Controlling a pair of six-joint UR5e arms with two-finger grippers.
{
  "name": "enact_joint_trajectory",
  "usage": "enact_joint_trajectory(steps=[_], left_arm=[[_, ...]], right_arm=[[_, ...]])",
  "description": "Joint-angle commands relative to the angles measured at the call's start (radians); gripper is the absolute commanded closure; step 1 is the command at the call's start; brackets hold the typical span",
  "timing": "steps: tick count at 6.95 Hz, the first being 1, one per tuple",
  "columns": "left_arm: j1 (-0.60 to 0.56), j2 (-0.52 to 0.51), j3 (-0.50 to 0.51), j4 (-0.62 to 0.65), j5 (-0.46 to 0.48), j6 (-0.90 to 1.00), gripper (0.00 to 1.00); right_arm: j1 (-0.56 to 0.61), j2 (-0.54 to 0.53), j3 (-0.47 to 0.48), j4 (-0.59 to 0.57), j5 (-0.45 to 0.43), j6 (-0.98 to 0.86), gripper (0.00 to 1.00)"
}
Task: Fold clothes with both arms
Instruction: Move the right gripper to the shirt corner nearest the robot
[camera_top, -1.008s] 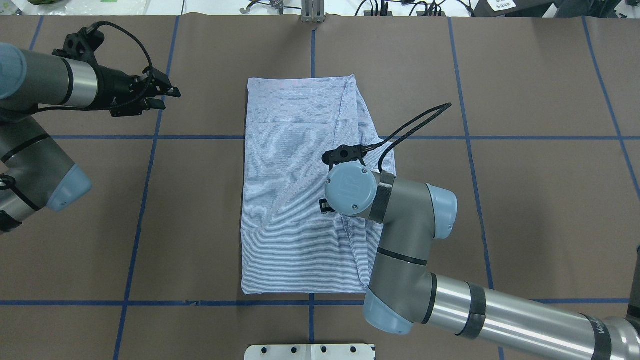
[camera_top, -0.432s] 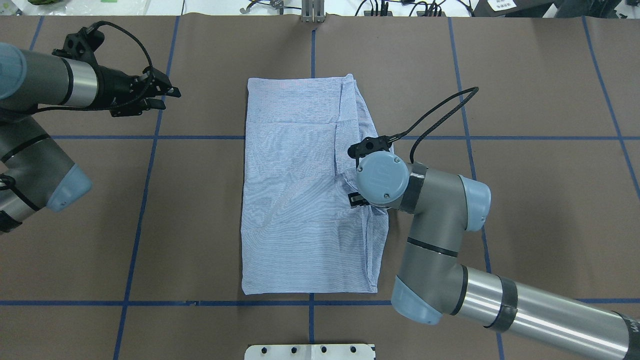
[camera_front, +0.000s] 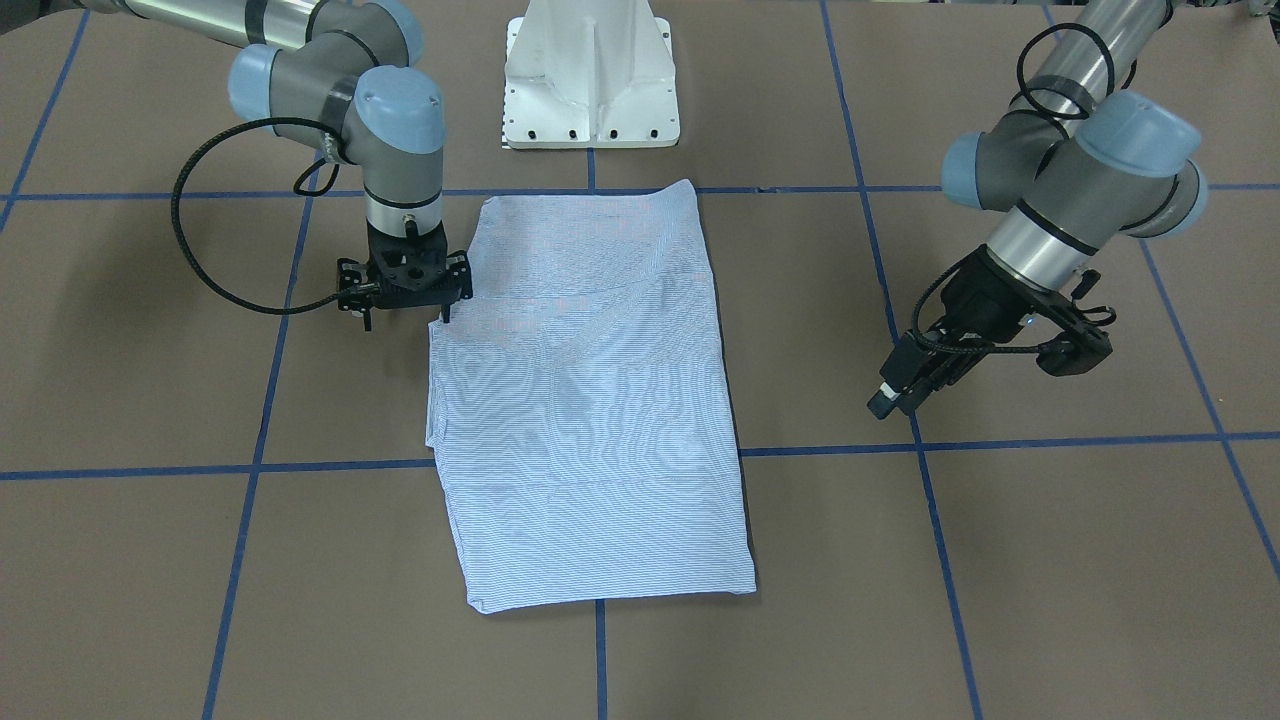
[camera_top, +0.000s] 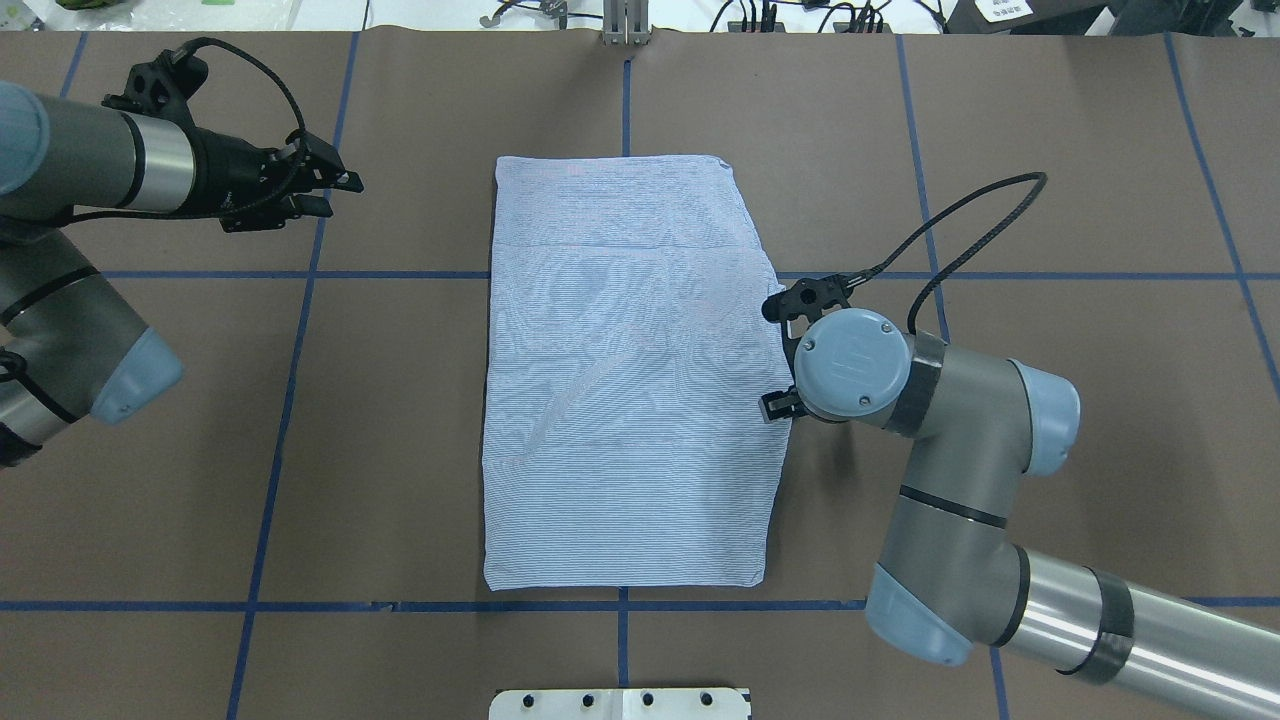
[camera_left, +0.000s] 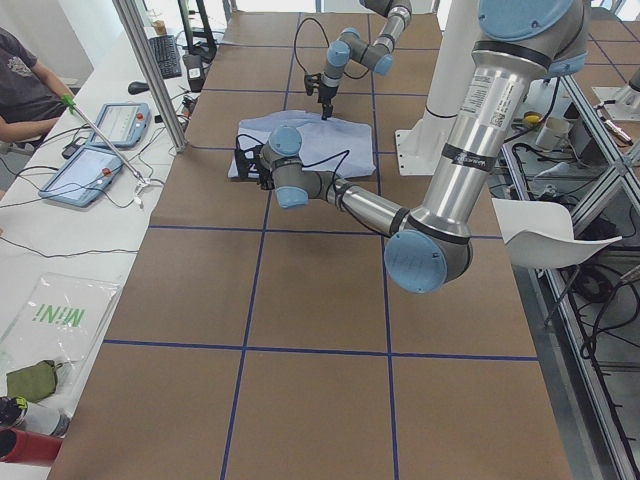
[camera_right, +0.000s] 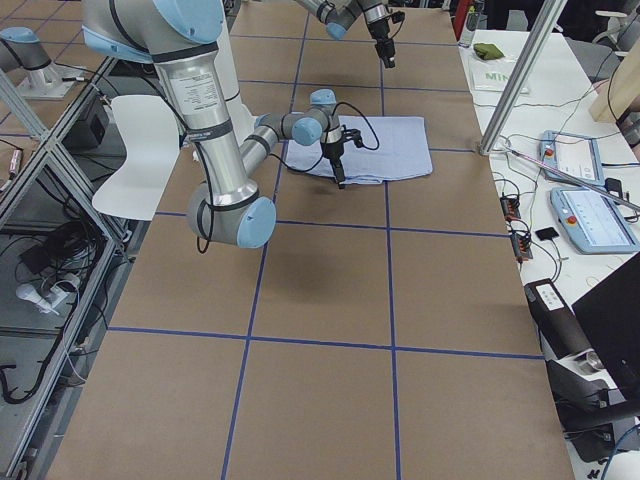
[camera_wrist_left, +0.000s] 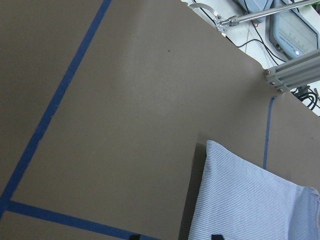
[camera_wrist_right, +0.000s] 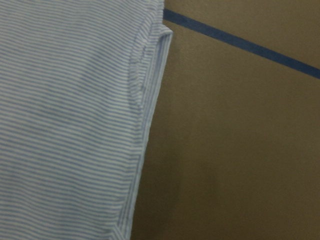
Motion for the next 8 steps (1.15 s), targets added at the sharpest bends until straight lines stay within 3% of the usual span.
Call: enact_joint_trajectory(steps=[1,2,4,6,8], left_arm=[[0.0,0.0,-0.048,0.066,0.001,-0.001,0.44],[0.002,0.0,-0.05,0.066,0.001,-0.002,0.44],[0.002,0.0,-0.05,0.066,0.001,-0.004,0.44],[0.0,0.002,-0.05,0.066,0.001,-0.004,0.44],[0.0,0.002,-0.05,0.066,0.006,-0.004,0.44]], right_arm=[[0.002,-0.046,0.059,-0.002,0.003,0.006,0.0],[-0.004,-0.032,0.062,0.0,0.003,0.059,0.0],[-0.064,0.005,0.099,0.014,-0.003,0.535,0.0],[-0.152,0.0,0.128,0.108,-0.018,1.033,0.0],[-0.274,0.005,0.13,0.12,-0.136,1.35,0.0]])
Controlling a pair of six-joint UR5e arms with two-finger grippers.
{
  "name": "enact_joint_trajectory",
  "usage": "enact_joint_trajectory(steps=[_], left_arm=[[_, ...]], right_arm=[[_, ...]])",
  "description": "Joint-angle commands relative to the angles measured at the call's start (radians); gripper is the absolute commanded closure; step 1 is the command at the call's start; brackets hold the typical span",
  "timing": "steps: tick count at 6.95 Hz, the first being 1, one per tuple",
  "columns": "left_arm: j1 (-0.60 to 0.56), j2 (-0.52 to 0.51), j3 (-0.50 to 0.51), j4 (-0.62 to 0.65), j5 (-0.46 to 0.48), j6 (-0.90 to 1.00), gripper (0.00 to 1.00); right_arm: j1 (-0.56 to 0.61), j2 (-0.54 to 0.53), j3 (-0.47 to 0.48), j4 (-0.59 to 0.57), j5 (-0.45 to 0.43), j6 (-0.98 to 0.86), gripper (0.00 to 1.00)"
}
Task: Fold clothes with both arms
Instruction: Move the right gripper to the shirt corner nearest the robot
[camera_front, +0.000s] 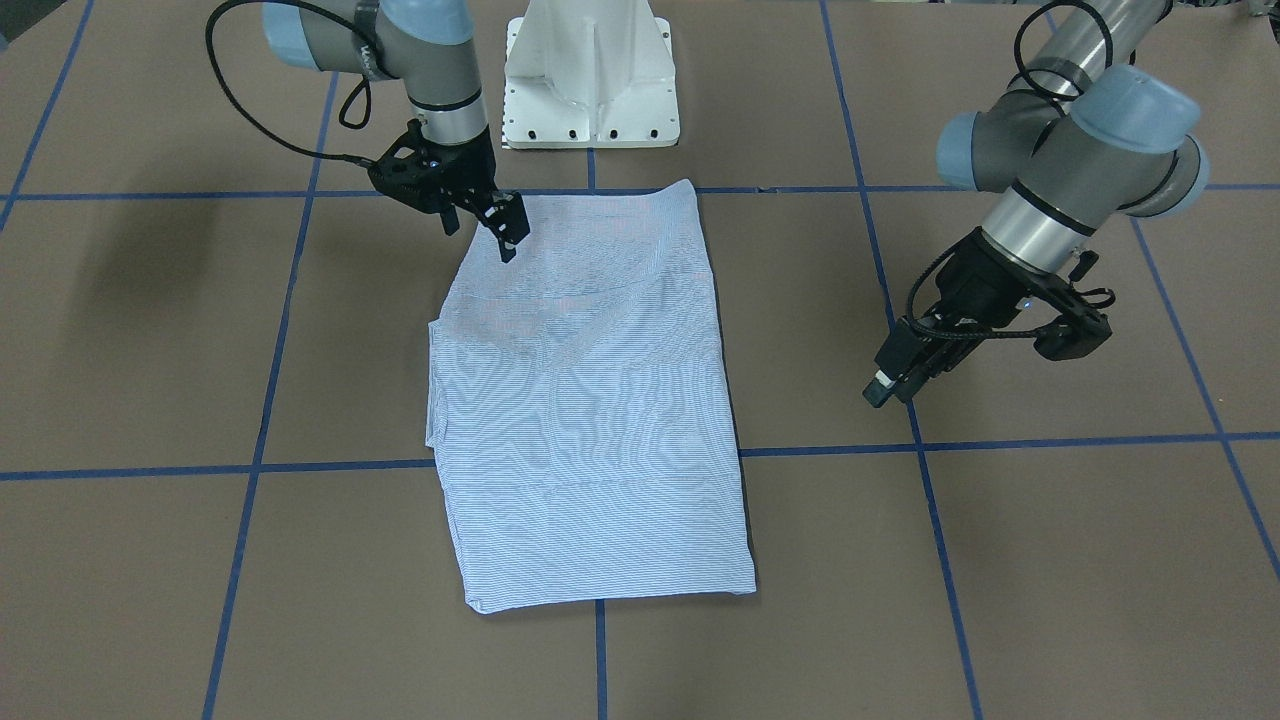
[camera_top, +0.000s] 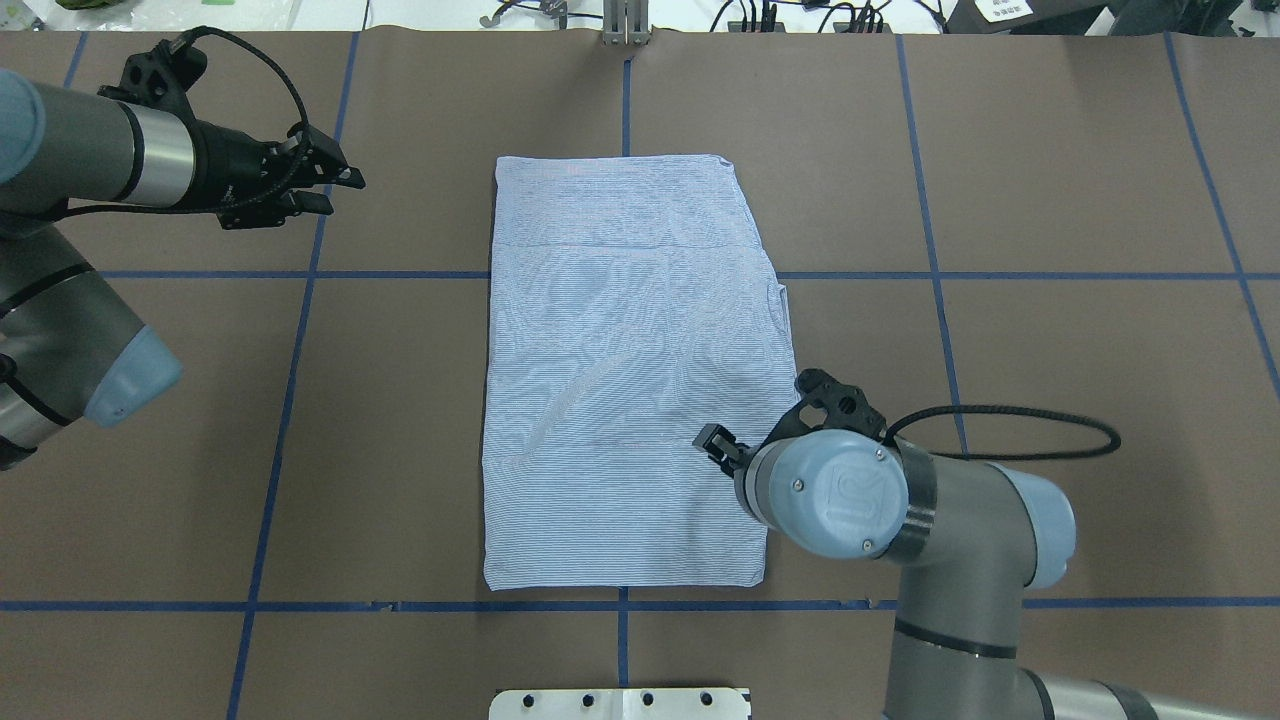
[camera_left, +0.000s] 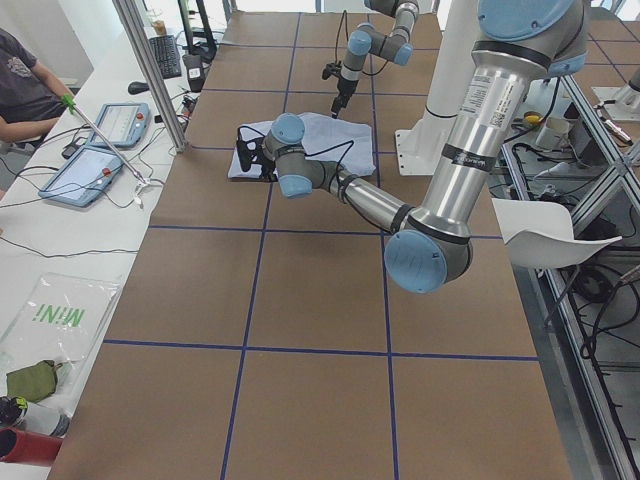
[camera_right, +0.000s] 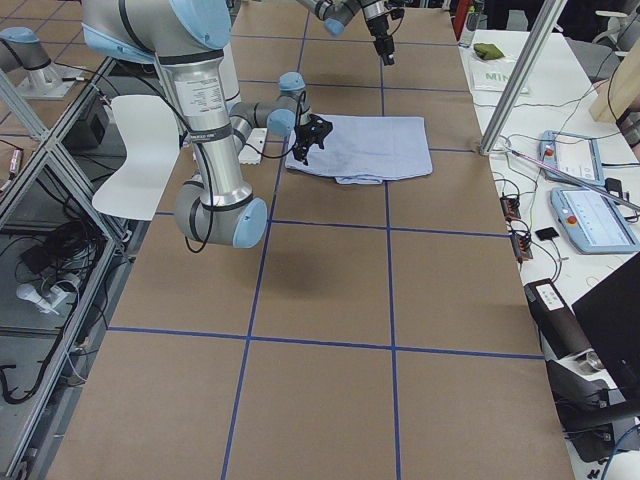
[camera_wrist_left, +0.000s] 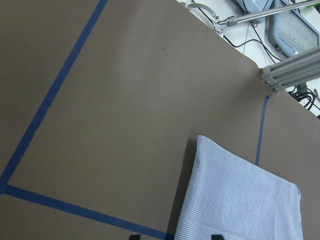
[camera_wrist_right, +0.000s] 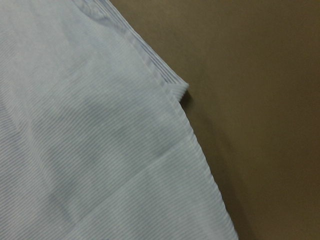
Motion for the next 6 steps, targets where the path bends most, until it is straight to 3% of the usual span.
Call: enact_joint_trajectory(steps=[1,6], left_arm=[[0.0,-0.001,0.0,0.0,0.007,-0.002,0.44],[0.001,0.011,-0.002,0.0,0.014,-0.002,0.43]], right_arm=[[-0.095,0.004,0.002,0.011,-0.08,0.297,0.0],[-0.143,-0.019,-0.012,0.011,-0.095,0.461,0.06]])
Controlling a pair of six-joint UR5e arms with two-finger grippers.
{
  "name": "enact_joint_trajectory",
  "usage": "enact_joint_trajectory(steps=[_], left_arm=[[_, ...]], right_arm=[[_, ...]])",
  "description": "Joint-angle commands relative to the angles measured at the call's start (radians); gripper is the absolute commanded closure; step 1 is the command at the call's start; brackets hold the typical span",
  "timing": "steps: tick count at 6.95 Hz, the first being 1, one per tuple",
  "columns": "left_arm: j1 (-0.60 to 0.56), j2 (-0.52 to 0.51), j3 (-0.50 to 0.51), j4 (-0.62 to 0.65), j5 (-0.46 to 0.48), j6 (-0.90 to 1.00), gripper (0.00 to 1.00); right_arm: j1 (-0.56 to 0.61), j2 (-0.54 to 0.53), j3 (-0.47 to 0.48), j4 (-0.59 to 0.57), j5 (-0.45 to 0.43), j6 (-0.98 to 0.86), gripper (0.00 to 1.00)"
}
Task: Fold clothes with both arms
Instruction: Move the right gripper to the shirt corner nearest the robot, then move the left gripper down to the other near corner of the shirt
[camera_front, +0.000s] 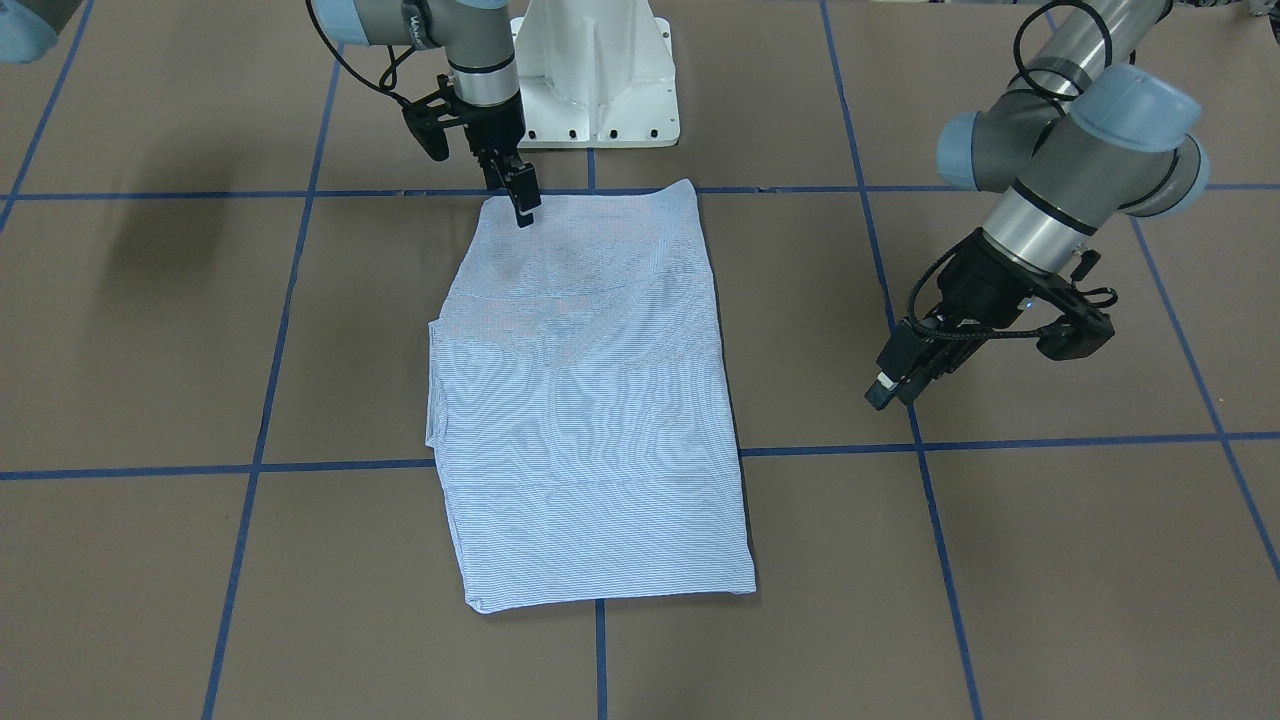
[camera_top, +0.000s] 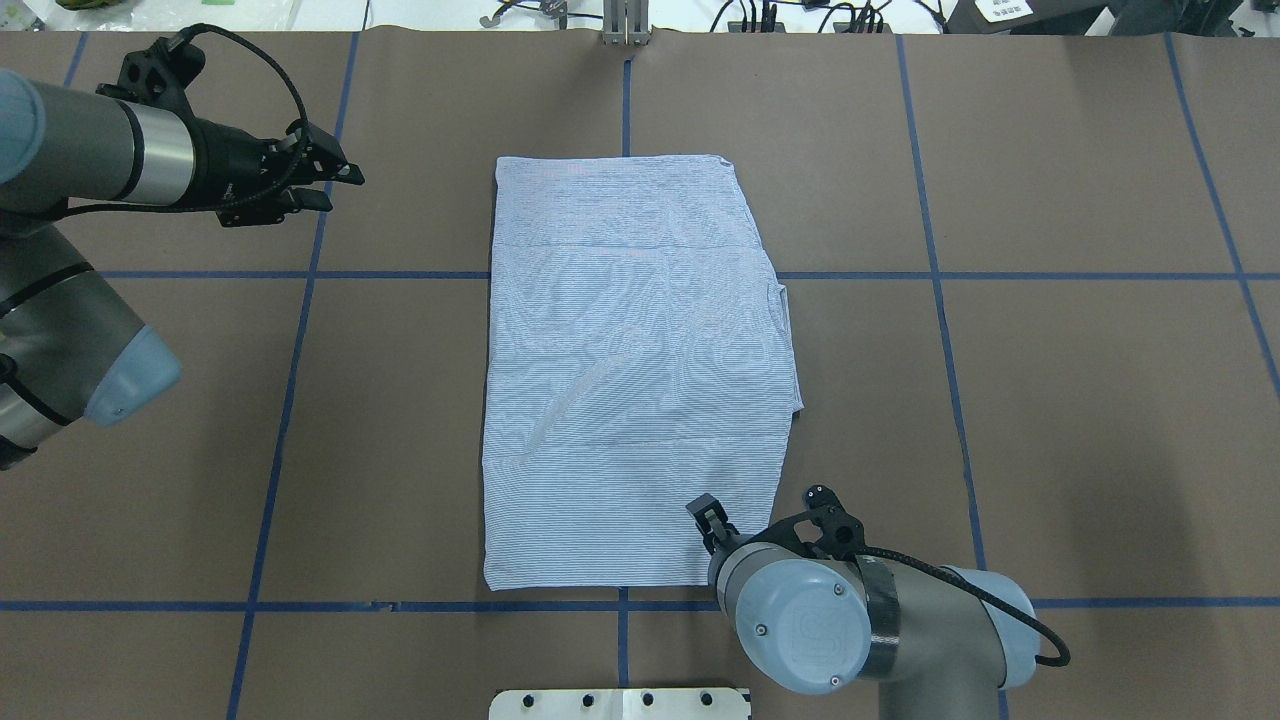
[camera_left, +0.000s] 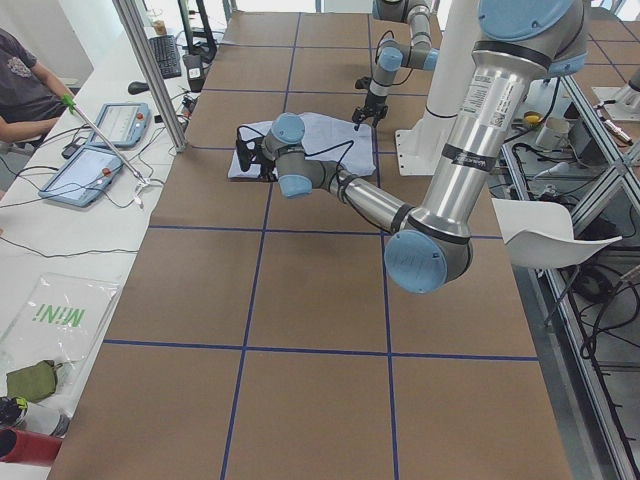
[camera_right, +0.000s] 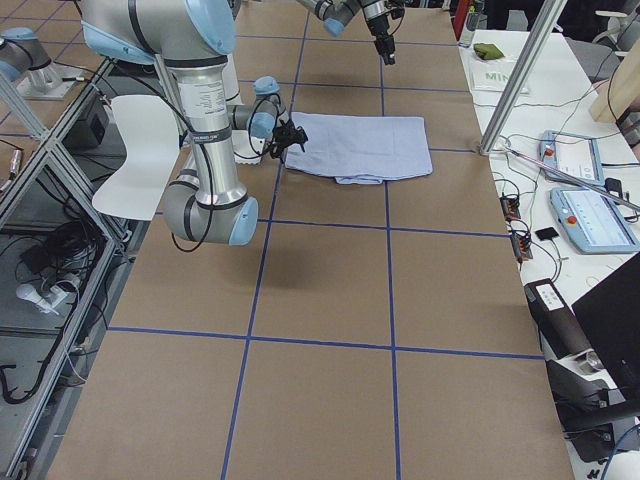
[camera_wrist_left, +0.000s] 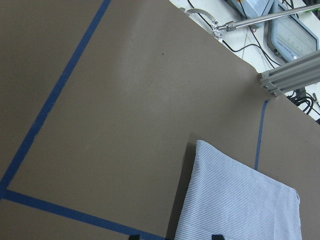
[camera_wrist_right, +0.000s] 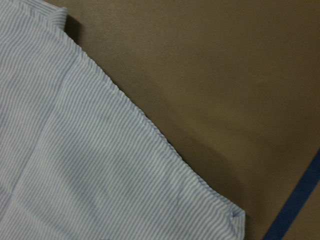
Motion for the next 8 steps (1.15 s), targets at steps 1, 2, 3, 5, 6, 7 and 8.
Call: enact_joint_trajectory(steps=[1,2,3,5,6,7,8], left_arm=[[0.0,0.008,-0.002,0.0,0.001,0.0,0.43],[0.0,0.008,-0.002,0.0,0.001,0.0,0.43],[0.0,0.008,-0.002,0.0,0.001,0.0,0.43],[-0.002,0.01,-0.007,0.0,0.001,-0.002,0.43],[-0.002,0.01,-0.007,0.0,0.001,0.0,0.43],[-0.002,0.01,-0.007,0.0,0.001,-0.002,0.43],[-0.002,0.01,-0.007,0.0,0.001,0.0,0.43]], right_arm=[[-0.004,-0.006,-0.001,0.001,0.001,0.071,0.08],[-0.008,-0.006,-0.001,0.001,0.001,0.111,0.15],[-0.011,-0.003,-0.002,0.001,0.001,0.112,0.23],[-0.013,-0.004,-0.004,0.001,0.001,0.112,0.26],[-0.022,-0.007,-0.007,0.001,0.001,0.112,0.3],[-0.022,-0.003,-0.01,0.001,0.001,0.112,0.63],[-0.022,-0.006,-0.018,0.001,0.001,0.112,0.82]])
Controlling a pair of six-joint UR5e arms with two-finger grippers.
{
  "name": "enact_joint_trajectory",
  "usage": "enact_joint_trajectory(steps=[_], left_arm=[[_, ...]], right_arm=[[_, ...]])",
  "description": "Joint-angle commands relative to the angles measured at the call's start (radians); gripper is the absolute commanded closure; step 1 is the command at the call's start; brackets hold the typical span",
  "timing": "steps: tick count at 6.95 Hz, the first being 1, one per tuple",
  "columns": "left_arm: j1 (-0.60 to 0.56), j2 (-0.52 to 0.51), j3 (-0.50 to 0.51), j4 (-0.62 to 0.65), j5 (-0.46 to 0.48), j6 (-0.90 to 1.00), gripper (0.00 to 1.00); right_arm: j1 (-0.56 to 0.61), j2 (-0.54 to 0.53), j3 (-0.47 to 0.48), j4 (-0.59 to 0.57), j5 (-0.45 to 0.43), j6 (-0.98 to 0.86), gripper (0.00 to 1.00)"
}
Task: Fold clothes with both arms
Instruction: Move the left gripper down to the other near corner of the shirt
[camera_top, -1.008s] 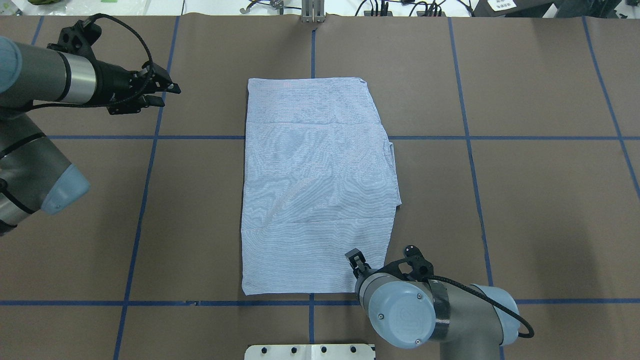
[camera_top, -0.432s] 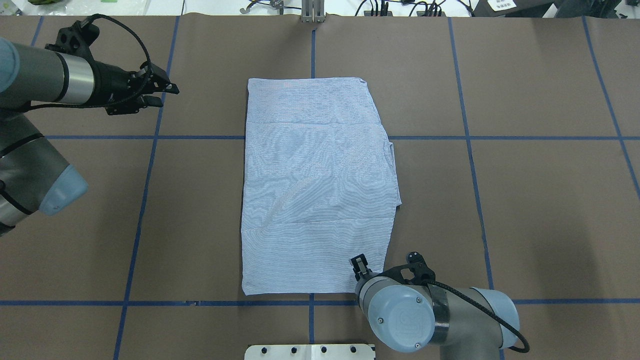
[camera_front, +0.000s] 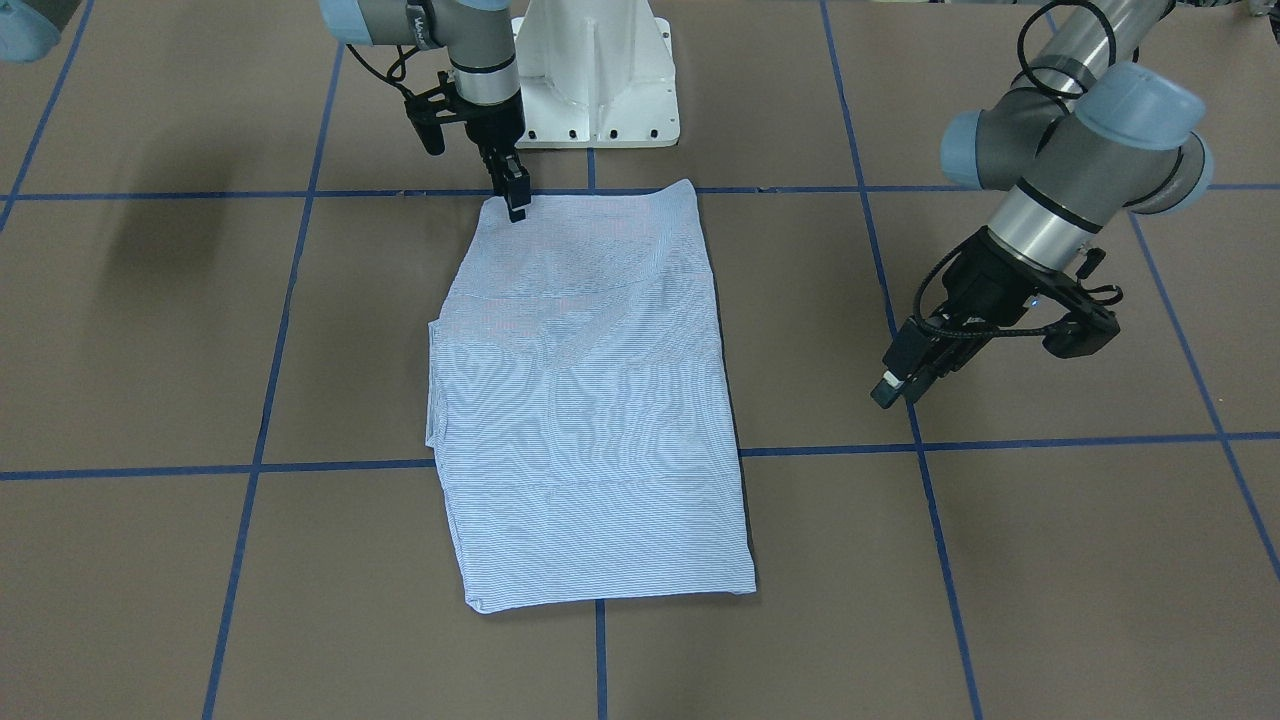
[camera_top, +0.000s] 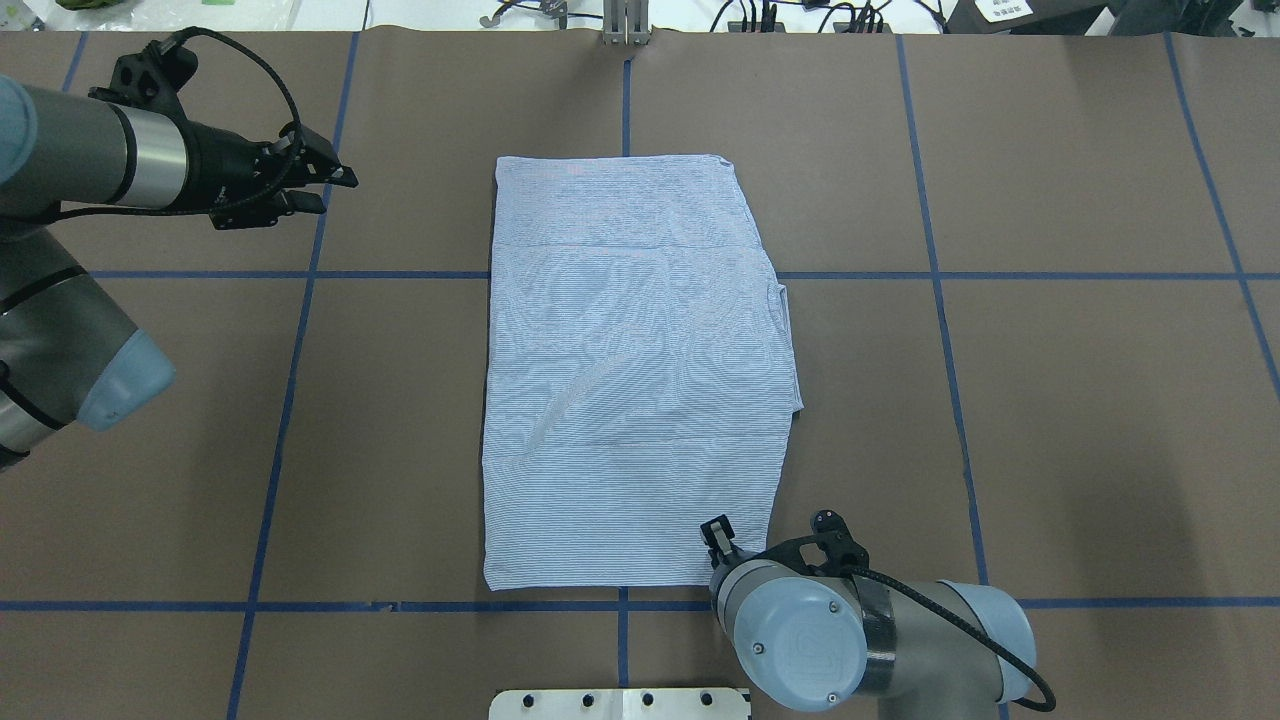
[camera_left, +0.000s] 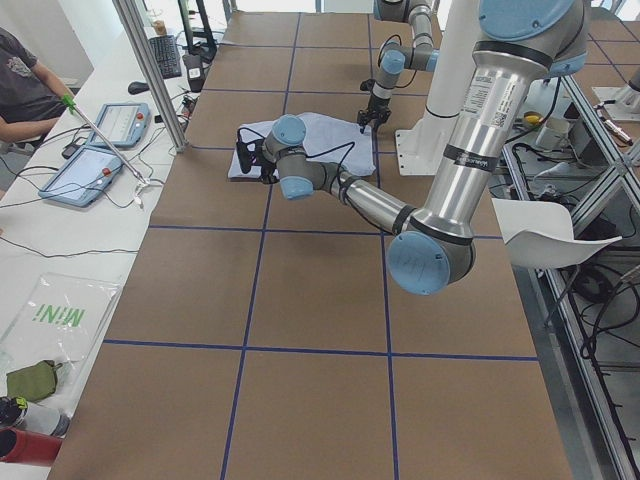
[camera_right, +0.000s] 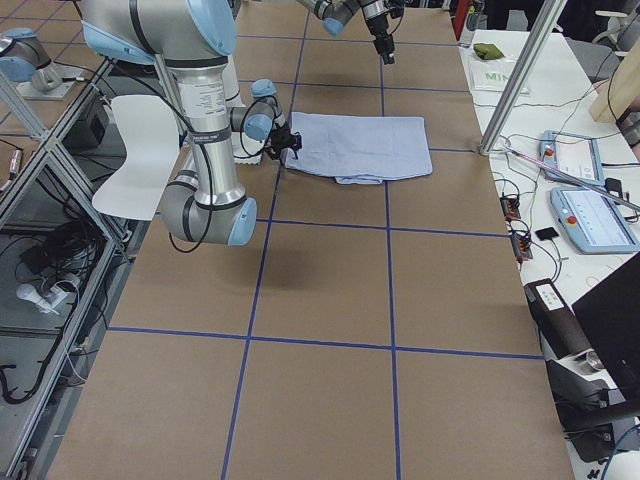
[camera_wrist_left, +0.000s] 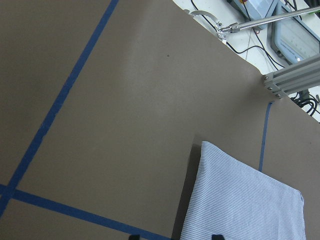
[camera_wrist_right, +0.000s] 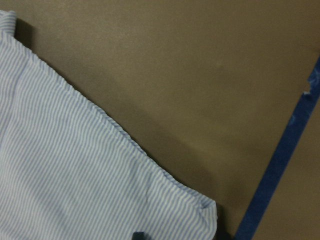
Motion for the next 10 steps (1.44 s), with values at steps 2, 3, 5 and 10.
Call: enact_joint_trajectory(steps=[2,3,5,10], left_arm=[[0.0,0.0,-0.002,0.0,0.0,-0.001,0.43],[0.0,0.006,-0.009,0.005,0.0,0.001,0.43],[0.001,0.02,-0.023,0.005,0.002,-0.001,0.43],[0.351,0.187,-0.28,0.006,0.294,-0.47,0.43]], right_arm=[[0.016,0.002,0.0,0.0,0.006,-0.011,1.0],[0.019,0.0,0.005,0.0,0.009,-0.014,1.0],[0.025,-0.001,0.054,-0.012,0.011,-0.014,1.0],[0.025,-0.007,0.065,-0.012,0.011,-0.011,1.0]])
